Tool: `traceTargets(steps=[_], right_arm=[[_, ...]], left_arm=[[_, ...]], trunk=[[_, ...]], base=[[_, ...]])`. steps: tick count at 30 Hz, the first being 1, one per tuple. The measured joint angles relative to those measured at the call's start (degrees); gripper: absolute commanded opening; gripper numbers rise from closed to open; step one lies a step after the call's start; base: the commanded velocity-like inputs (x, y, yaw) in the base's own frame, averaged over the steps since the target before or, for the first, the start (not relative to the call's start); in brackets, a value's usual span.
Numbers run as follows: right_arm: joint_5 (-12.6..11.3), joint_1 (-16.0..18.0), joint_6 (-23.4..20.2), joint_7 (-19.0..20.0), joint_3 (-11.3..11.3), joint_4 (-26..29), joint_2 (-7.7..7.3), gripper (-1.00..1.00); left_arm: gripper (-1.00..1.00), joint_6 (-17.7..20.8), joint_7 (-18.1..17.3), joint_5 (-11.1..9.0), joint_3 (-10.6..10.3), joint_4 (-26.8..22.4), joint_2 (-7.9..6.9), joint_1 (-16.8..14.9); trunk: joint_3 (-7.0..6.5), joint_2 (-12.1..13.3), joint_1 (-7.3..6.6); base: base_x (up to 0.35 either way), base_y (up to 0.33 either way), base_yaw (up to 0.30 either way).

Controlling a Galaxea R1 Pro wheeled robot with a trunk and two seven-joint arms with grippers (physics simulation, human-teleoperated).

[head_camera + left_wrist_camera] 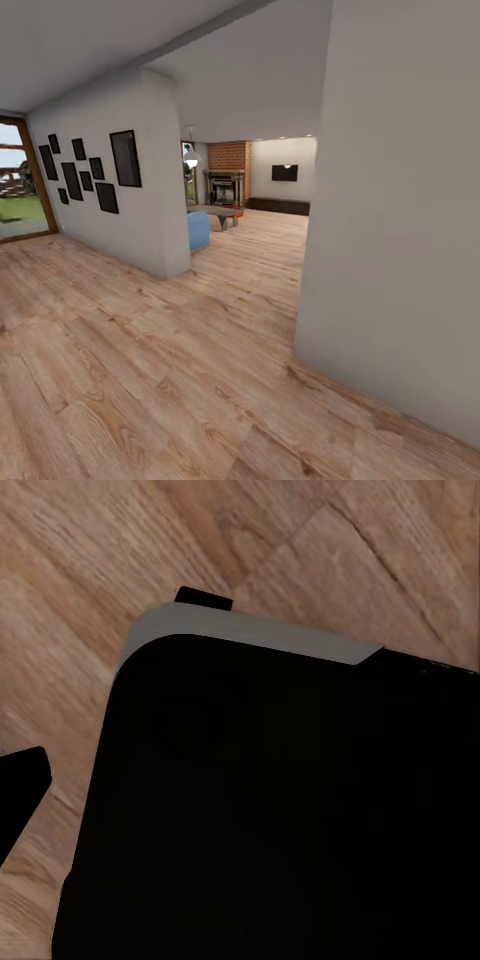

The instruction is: Move the two storage containers from the living room to the garage. In the garage, place one container on the floor and stack the other container on top of it (either order is fine).

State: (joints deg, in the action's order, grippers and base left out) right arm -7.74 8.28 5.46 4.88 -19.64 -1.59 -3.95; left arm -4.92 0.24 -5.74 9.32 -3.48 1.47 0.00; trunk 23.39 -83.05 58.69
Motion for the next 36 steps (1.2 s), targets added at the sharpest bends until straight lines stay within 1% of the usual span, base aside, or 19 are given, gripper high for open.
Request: traceTargets(steps=[15, 21, 36], right_arm=[[0.00, 0.00, 0.00, 0.00, 0.00, 0.00, 0.02, 1.00], [-0.07, 0.00, 0.01, 0.00, 0.13, 0.00, 0.00, 1.00], [-0.02, 0.00, 0.00, 0.00, 0.11, 0.00, -0.01, 1.00]], left_arm=[[1.00, 0.02, 0.00, -0.07, -0.03, 0.00, -0.08, 0.00], [1.00, 0.02, 0.00, -0.08, -0.05, 0.00, -0.09, 0.00], [1.00, 0.13, 0.00, -0.09, -0.04, 0.00, -0.09, 0.00]], trunk=[[0.00, 0.00, 0.00], [0.00, 0.00, 0.00], [0.00, 0.00, 0.00]], base=[[0.325, 0.000, 0.257], [0.325, 0.000, 0.059], [0.325, 0.000, 0.002]])
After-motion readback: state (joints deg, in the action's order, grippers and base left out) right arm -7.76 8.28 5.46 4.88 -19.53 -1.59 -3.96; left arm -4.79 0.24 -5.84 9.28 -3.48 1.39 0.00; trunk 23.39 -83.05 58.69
